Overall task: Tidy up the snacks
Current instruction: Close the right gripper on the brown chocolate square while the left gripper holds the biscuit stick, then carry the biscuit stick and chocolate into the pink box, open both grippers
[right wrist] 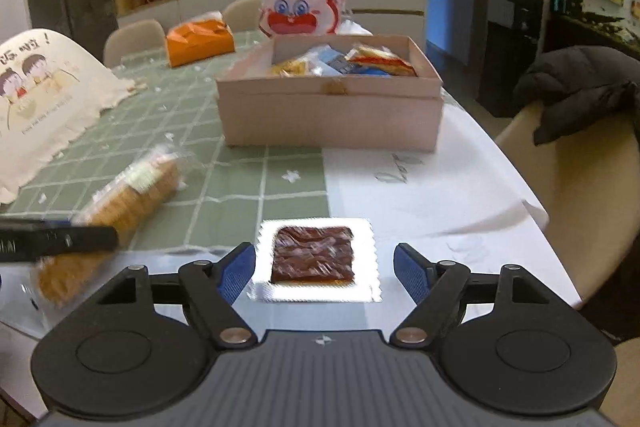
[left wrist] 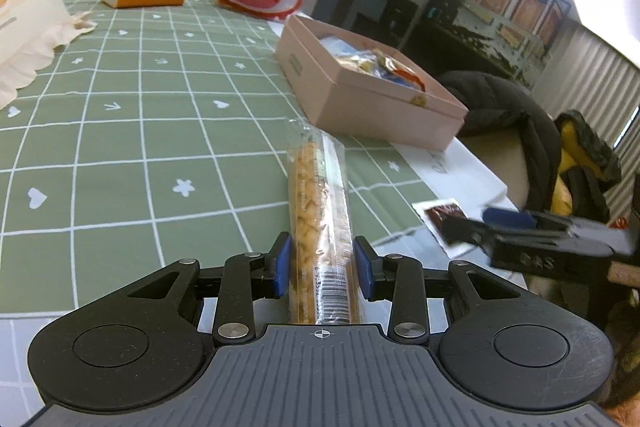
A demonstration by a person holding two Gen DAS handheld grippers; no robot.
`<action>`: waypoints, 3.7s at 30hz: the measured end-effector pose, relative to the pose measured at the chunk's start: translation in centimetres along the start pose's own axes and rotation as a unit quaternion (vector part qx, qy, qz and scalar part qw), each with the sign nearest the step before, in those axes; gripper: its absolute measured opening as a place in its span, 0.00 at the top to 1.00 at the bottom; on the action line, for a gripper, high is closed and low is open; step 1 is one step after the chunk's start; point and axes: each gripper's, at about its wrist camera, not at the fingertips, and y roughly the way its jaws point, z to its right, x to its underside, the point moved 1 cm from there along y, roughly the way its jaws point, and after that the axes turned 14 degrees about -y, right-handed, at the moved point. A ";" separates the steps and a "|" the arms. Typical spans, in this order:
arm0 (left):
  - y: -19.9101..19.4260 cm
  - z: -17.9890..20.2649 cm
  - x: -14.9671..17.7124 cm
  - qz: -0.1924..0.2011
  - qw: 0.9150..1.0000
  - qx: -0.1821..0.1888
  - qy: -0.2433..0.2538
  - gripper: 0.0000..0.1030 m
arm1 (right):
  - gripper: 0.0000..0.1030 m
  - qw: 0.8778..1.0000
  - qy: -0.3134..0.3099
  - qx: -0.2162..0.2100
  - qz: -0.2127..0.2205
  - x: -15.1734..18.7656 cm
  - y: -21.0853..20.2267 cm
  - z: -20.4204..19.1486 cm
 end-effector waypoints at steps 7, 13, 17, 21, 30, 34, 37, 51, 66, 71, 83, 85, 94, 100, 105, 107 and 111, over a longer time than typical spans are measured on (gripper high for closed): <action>-0.1 0.2 0.3 -0.003 1.000 -0.001 0.001 0.63 | 0.46 0.997 -0.058 -0.053 0.003 0.2 -0.3 -3.5; -0.1 0.1 0.1 -0.006 1.000 -0.001 -0.002 0.63 | 0.46 0.994 -0.093 -0.064 0.013 0.8 -1.5 -5.0; -0.1 0.3 0.1 -0.004 1.000 -0.006 0.001 0.63 | 0.49 0.995 -0.079 -0.061 0.011 0.8 -1.6 -4.5; 0.3 0.9 -0.3 -0.014 1.000 -0.021 0.010 0.63 | 0.53 0.995 -0.080 -0.059 0.008 0.9 -1.8 -4.4; 3.4 3.2 -2.8 -0.046 0.994 -0.077 0.066 0.62 | 0.53 0.995 -0.082 -0.057 0.009 1.1 -1.9 -4.3; 4.8 3.9 -3.1 -0.043 0.990 -0.090 0.101 0.61 | 0.51 0.995 -0.080 -0.060 0.010 1.2 -1.9 -4.0; 5.3 4.2 -3.0 -0.035 0.988 -0.093 0.121 0.60 | 0.51 0.995 -0.080 -0.062 0.014 1.3 -1.9 -3.9; 3.1 3.9 -0.9 -0.008 0.991 -0.060 0.121 0.66 | 0.54 0.997 -0.054 -0.050 0.016 1.6 -2.6 -2.3; -2.6 13.7 -17.9 0.155 0.980 0.083 0.089 0.66 | 0.55 0.985 -0.055 0.015 0.165 -16.2 -9.5 6.9; 6.7 13.8 -21.3 0.096 0.987 0.117 0.045 0.65 | 0.54 0.987 -0.035 0.040 0.150 -21.2 -5.0 9.6; 13.3 5.8 -22.6 0.040 0.992 0.080 -0.091 0.64 | 0.26 0.997 0.073 -0.004 0.012 -16.8 6.7 13.3; 12.0 6.9 -21.9 0.022 0.995 0.076 -0.054 0.64 | 0.26 0.997 0.081 -0.005 0.010 -16.0 6.4 13.1; 13.7 11.9 -15.1 0.000 0.987 -0.042 0.154 0.61 | 0.26 0.996 0.088 0.008 -0.002 -14.5 4.8 12.0; 13.6 9.6 -16.6 0.006 0.989 -0.082 0.125 0.69 | 0.26 0.997 0.069 0.015 -0.009 -12.9 3.7 11.4; 12.6 9.6 -15.5 0.001 0.988 -0.079 0.136 0.70 | 0.26 0.997 0.073 -0.008 -0.015 -12.0 4.1 10.0; 12.0 9.3 -15.5 0.002 0.990 -0.075 0.122 0.70 | 0.26 0.997 0.074 -0.011 -0.019 -11.7 4.2 9.2; 10.0 8.4 -14.6 0.011 0.993 -0.061 0.102 0.70 | 0.19 0.997 0.077 -0.008 -0.018 -10.4 3.7 7.5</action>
